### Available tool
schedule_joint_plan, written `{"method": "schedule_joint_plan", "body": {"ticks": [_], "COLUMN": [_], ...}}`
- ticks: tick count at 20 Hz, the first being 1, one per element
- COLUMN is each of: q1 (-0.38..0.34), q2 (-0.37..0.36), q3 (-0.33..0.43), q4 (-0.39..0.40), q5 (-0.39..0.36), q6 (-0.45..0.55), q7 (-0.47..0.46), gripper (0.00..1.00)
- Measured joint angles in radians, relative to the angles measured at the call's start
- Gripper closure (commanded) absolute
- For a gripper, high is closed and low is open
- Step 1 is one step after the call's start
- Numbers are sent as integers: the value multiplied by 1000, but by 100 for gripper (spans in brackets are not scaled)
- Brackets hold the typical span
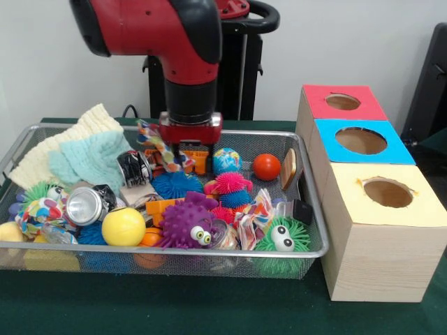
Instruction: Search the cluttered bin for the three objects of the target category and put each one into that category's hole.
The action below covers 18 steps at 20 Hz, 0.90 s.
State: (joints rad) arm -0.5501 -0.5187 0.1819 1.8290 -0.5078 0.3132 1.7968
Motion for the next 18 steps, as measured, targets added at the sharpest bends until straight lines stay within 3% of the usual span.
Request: {"method": "schedule_joint_plan", "body": {"ticks": [6, 18], "q1": [-68, -80], "q2": [3, 33], "q3": [35, 67], "q4": [-19, -51], "q5": [-28, -82], "q6": [68, 80], "q7": [0, 0], "gripper": [0, 0]}}
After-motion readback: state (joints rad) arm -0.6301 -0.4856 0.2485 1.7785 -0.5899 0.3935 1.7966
